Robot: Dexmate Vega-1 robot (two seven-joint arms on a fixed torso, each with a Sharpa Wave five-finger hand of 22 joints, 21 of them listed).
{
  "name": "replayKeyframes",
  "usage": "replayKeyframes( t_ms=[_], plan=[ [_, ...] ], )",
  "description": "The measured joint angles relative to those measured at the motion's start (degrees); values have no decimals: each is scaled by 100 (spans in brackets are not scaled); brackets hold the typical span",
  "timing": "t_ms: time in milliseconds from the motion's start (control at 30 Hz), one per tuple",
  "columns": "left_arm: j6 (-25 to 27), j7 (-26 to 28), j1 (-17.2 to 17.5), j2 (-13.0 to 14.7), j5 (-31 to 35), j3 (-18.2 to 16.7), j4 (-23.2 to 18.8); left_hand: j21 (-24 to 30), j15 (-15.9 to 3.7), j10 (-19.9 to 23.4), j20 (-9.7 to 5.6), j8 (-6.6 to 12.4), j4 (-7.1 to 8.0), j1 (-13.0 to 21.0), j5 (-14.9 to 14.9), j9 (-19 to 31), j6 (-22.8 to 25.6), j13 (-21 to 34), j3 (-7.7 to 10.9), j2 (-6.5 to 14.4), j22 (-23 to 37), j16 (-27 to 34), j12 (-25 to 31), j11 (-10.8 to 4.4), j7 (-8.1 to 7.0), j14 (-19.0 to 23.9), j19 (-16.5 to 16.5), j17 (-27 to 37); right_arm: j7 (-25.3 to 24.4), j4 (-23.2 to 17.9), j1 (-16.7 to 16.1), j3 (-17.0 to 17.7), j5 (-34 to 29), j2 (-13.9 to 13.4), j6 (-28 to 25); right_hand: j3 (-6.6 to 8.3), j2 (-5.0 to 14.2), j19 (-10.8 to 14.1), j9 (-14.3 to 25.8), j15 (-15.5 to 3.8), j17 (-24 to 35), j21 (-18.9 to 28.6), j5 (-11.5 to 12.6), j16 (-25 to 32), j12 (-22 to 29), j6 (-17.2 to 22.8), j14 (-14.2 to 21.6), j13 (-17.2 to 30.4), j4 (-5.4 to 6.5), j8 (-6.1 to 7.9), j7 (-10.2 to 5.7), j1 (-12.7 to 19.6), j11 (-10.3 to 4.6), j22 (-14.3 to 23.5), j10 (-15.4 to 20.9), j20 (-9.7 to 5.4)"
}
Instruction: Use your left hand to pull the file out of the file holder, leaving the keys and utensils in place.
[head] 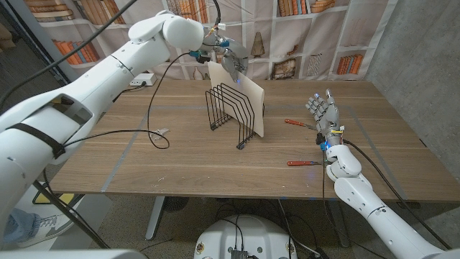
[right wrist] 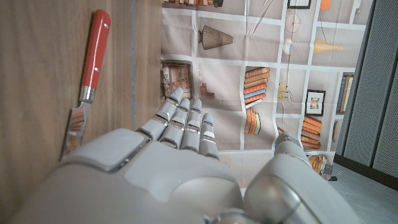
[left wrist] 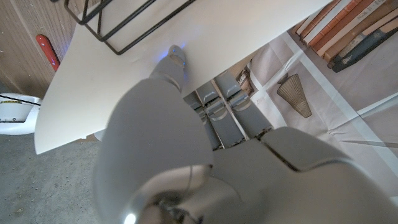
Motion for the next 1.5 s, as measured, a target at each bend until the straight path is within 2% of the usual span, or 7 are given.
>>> replayKeyframes(
  t_ms=[533,933,1067,1500],
  plan=[
    [141,-163,-239,-13,49,-63,-321,44,-24,38,-5,-1,23,-33,0,19,26,106,-23,-32,0,-7,0,20,-25,41,5,3,53,-4,-3,5,12,-38,5,-17,0,30,0,-25,0,-30,0,0,0,116,25,20,-17,0,9,0,-30,-1,31,-31],
    [261,-188,-376,-8,-17,-220,-558,44,-43,39,-5,-33,23,-33,-1,19,56,186,-23,-32,0,-10,0,20,-57,61,4,27,93,-3,-2,5,36,-82,-60,-32,24,38,0,6,0,-79,0,0,0,146,55,20,-32,0,41,25,-1,-1,61,-22],
    [276,-188,-409,-2,-39,-252,-602,44,-43,38,-4,-33,23,-33,-1,19,56,212,-23,-32,0,-10,0,20,-57,61,4,27,93,-11,-4,5,36,-93,-76,-32,39,70,0,-13,0,-79,0,0,0,146,74,20,-31,0,41,39,-1,-1,61,10],
    [336,-172,-501,35,-192,-372,-713,44,-43,38,17,-34,24,-35,-3,17,34,287,-23,-30,1,-11,0,21,-79,61,-19,57,63,-86,-19,-14,9,-101,-101,-32,39,101,0,-13,0,-114,0,1,0,165,74,19,-31,0,21,39,0,-2,61,-22]
  ],
)
